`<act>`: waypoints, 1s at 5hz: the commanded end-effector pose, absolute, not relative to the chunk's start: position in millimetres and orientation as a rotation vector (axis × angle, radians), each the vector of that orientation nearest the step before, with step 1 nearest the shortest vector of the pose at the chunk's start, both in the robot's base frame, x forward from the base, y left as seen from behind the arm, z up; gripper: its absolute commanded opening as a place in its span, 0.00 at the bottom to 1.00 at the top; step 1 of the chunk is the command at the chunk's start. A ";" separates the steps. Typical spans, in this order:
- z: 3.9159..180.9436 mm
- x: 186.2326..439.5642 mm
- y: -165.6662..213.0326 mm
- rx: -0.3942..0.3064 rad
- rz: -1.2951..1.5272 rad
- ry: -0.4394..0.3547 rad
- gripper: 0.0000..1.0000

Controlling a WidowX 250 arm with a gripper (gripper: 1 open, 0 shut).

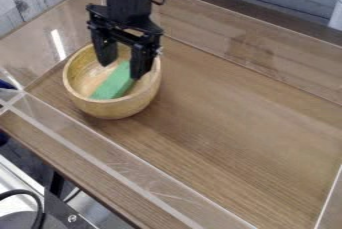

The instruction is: Remove the green block from inside the brown bowl and put it on the table

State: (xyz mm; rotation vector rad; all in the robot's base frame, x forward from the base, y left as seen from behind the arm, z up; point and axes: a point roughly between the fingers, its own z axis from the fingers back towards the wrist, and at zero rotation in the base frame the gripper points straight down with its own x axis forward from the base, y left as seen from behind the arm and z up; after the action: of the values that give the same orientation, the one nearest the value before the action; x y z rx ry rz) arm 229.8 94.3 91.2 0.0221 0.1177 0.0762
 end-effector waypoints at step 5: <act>55.8 249.3 119.8 -0.005 0.075 0.041 1.00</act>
State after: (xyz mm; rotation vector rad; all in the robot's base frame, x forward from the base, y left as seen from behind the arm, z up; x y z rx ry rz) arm 240.8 113.0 46.5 -0.0239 0.0847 0.0759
